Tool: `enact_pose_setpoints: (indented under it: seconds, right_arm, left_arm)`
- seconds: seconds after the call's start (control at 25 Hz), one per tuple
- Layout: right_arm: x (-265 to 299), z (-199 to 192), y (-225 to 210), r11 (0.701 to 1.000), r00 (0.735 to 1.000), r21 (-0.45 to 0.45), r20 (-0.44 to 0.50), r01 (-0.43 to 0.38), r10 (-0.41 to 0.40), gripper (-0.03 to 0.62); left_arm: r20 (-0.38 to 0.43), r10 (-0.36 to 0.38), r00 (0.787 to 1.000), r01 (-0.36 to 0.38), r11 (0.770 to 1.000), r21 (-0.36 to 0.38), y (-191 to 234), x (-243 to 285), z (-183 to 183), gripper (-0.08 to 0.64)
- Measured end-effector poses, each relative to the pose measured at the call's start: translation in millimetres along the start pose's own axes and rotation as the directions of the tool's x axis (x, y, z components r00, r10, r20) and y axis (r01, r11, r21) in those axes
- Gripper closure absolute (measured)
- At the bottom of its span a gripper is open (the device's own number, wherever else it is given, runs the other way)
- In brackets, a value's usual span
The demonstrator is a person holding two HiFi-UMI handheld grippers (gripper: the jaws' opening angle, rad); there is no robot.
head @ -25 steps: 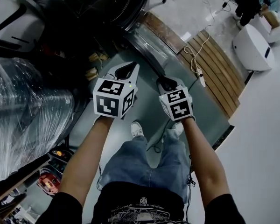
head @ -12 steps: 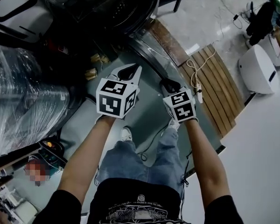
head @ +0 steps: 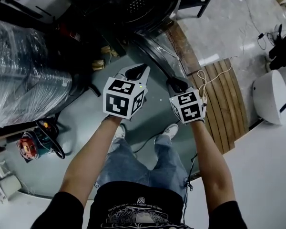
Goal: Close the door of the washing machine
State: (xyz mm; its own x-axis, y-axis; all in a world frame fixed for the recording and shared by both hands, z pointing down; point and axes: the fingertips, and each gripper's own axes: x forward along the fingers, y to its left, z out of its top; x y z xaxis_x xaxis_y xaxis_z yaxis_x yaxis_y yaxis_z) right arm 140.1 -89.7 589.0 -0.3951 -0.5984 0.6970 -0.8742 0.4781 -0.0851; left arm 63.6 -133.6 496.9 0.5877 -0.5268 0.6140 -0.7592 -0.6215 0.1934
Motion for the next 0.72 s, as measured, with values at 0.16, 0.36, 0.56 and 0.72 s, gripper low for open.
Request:
enact_pose_setpoints:
  seconds: [0.16,0.36,0.56,0.72]
  right_arm:
    - [4,6,-26,0.999,1.0,-0.026,-0.001,-0.022,0.022,0.504]
    - [11,10,-53,0.997,0.999,-0.069,-0.012,-0.044,0.043,0.499]
    - [15,17,-67,0.991,0.998,-0.118,-0.025,-0.063,0.06,0.499]
    - [21,21,-82,0.992,0.998,-0.116,-0.039,-0.049,0.045,0.492]
  left_arm:
    - [0.004,0.048,0.999,-0.048,0.999,-0.019,-5,8,12,0.526]
    - [-0.006,0.109,0.994,-0.109,0.993,-0.037,-10,11,18,0.526]
    - [0.001,0.156,0.988,-0.156,0.985,-0.074,-9,14,25,0.526]
    - [0.003,0.159,0.987,-0.158,0.984,-0.085,-11,19,29,0.526]
